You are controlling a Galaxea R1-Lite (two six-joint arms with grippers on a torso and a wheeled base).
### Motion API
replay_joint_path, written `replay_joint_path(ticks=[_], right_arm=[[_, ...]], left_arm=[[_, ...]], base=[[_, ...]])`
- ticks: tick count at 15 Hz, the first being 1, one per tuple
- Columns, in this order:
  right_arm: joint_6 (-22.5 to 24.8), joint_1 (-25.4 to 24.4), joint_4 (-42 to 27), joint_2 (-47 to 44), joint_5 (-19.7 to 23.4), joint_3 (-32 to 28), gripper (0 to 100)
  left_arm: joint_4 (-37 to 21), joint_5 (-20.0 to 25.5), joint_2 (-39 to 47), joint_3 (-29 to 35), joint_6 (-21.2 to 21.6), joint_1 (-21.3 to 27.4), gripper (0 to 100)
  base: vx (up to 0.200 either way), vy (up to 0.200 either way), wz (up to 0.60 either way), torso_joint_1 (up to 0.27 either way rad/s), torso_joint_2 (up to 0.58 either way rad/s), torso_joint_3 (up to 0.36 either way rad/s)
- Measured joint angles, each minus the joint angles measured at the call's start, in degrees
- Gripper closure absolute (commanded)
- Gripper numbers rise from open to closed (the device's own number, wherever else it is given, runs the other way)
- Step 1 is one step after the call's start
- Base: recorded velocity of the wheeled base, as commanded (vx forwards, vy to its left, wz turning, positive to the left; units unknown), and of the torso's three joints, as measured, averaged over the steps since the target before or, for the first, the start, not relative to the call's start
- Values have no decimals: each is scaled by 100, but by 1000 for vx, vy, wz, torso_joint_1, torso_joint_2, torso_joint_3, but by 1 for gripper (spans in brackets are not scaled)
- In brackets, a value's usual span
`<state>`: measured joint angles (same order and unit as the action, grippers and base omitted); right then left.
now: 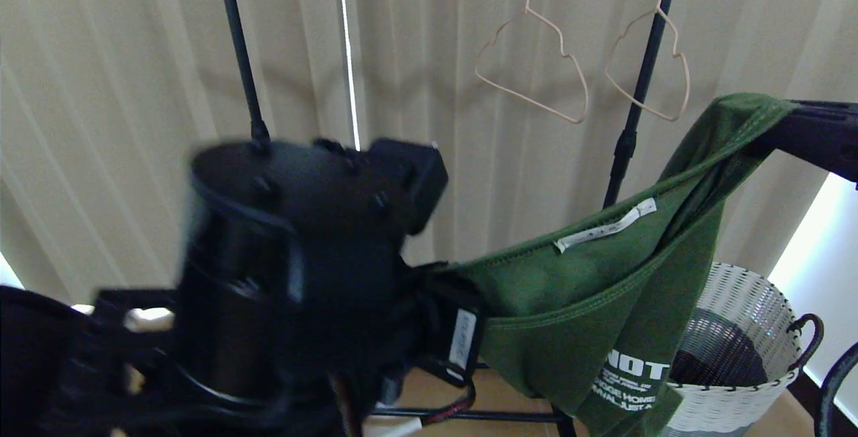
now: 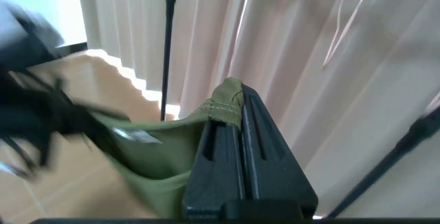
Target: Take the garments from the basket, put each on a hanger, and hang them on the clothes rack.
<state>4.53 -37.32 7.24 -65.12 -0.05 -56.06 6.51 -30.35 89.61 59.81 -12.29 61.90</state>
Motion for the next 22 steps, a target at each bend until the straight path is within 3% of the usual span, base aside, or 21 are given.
replay_joint_path(ticks=[1,3,8,11,13,15,19,22], right_arm=[[0,2,30,-52,-2,-99,100],[2,11,323,-185,2,-265,100],[165,162,734,-591,5,-410,100],[413,350,1072,-841,5,-422,100],[422,405,1259,-972,5,-422,100],[424,424,1279,-1048,5,-421,100],[427,428,1279,-1079,-6,-394,100],[471,430,1202,-950,-17,-377,100]], left_arm=[[-528,90,-232,474,9,-144,100],[-1056,263,-516,1232,180,-623,100],[-1441,705,-869,1974,1746,-1759,100],[-2100,751,-1040,2308,1841,-1963,100],[-2777,1081,-1191,2439,1833,-1990,100],[-3084,1410,-1351,2481,1827,-1996,100],[-3029,1564,-1459,2421,1812,-1998,100],[-2594,1552,-1373,2450,1809,-2042,100]], base=[[0,0,0,0,0,0],[0,0,0,0,0,0],[0,0,0,0,0,0],[0,0,0,0,0,0],[0,0,0,0,0,0],[0,0,0,0,0,0],[0,0,0,0,0,0],[0,0,0,0,0,0]])
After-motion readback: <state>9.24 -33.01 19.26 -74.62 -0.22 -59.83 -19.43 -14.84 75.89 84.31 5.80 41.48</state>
